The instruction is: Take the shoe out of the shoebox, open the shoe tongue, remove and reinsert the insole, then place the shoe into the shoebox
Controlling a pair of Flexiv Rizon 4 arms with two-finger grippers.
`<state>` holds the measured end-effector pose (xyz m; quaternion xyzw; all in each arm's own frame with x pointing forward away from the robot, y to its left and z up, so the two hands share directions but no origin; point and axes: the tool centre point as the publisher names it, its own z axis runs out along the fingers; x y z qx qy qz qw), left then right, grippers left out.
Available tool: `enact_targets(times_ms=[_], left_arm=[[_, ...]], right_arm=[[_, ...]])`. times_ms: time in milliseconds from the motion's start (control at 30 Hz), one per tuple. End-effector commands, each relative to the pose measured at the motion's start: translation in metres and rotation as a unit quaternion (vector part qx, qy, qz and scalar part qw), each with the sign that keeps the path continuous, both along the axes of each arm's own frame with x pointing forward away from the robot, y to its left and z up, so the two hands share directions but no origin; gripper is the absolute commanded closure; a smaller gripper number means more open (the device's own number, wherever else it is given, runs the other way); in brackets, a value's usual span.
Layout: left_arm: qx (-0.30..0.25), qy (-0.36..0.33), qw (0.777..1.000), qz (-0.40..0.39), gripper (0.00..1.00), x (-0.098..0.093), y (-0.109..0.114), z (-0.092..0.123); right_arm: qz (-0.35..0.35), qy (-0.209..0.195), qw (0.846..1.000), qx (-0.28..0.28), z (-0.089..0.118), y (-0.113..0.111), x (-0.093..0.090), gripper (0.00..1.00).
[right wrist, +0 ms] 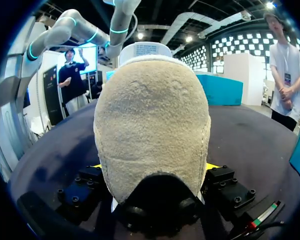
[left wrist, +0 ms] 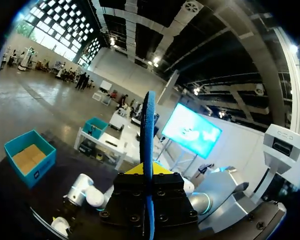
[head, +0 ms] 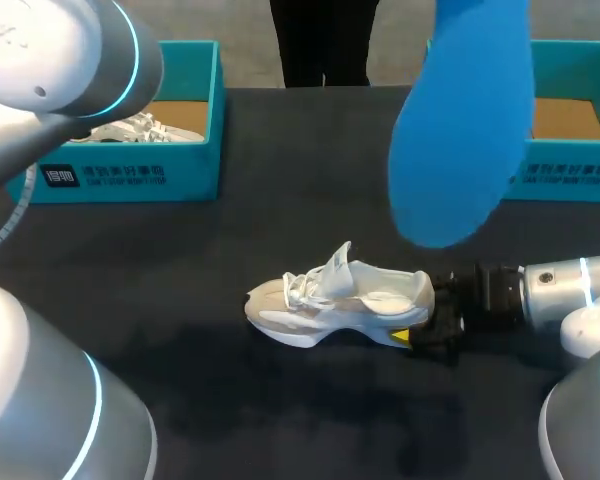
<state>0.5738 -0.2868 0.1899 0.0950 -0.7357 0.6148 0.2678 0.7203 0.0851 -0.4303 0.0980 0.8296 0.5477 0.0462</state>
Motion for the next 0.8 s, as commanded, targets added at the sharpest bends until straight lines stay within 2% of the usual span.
enact_targets(times_ms=[33,467,600,800], left_arm=[[-0.002,0.0,1.0,0.005,1.0,-0.005,-0.001,-0.002],[-0.01,0.016,1.0,0.009,1.0,-0.008,0.003,0.003],[-0.007,0.043,0.999,-0.002,1.0,-0.026,0.014,0.018],[-0.002,0.039,0.999,0.0,1.0,-0.05,0.026,0.023]], right_arm=[[0.0,0.0,1.0,-0.002,0.0,0.001,0.0,1.0],[0.0,0.0,1.0,-0.002,0.0,0.001,0.0,1.0],[0.0,0.0,1.0,-0.002,0.0,0.001,0.0,1.0],[0.0,0.0,1.0,-0.002,0.0,0.001,0.0,1.0]])
